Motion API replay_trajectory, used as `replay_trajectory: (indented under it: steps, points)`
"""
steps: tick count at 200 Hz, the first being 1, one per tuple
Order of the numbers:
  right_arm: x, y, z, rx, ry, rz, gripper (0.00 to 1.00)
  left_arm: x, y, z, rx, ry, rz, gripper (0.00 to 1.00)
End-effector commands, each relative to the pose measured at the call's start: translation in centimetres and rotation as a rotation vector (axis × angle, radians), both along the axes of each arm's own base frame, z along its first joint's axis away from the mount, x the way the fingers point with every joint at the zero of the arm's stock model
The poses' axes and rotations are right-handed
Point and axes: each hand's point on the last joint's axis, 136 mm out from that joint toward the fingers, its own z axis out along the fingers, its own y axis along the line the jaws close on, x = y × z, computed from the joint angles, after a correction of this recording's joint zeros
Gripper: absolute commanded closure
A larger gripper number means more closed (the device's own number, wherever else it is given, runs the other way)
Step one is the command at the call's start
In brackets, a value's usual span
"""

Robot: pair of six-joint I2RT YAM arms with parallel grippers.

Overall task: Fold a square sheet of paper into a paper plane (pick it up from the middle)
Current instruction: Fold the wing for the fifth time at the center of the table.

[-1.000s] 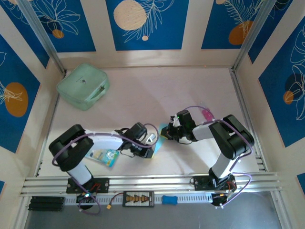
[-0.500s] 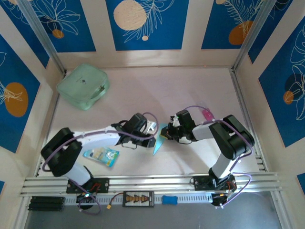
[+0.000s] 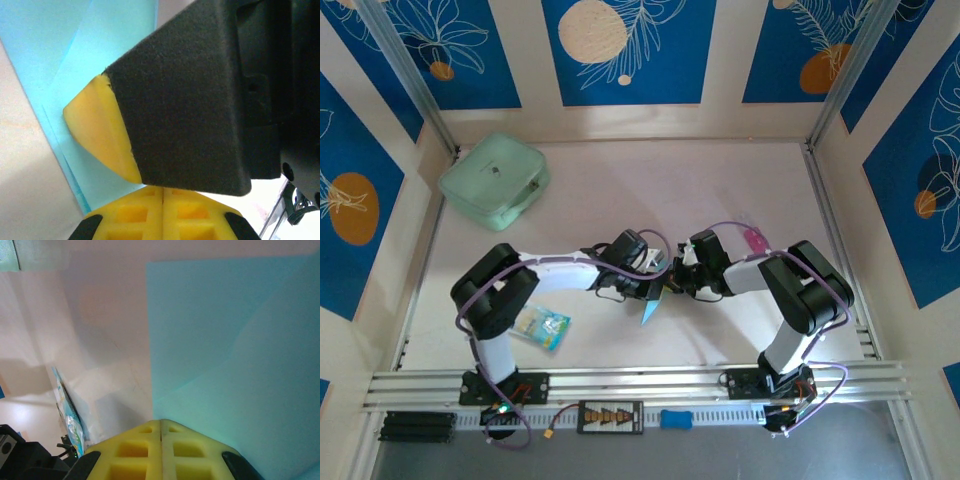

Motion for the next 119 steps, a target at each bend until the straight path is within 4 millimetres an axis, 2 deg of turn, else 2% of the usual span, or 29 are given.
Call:
replay_trajectory:
  steps: [1,36,68,92,119]
  points:
    - [-3.2,-2.5,-4.2,-0.127,0.187,-0.040,0.93,-0.1,0.1,-1.1,-0.004,0.033,0.010,1.00]
    - [-2.7,-2.4,-3.8,-0.110,0.174,-0.042,0.93,-0.9,1.6,-3.7,0.079,0.056,0.015,1.00]
    - [-1.0,-2.1,-1.6,-0.087,0.131,-0.025,0.92,-1.9,3.5,-6.1,0.175,0.082,0.010,1.00]
    - [0.5,-2.5,1.0,-0.068,0.054,-0.028,0.89,-2.3,4.7,-6.8,0.218,0.077,0.004,1.00]
    - [1.4,-3.6,3.3,-0.096,-0.026,-0.033,0.91,-2.4,4.7,-6.3,0.205,0.065,-0.006,1.00]
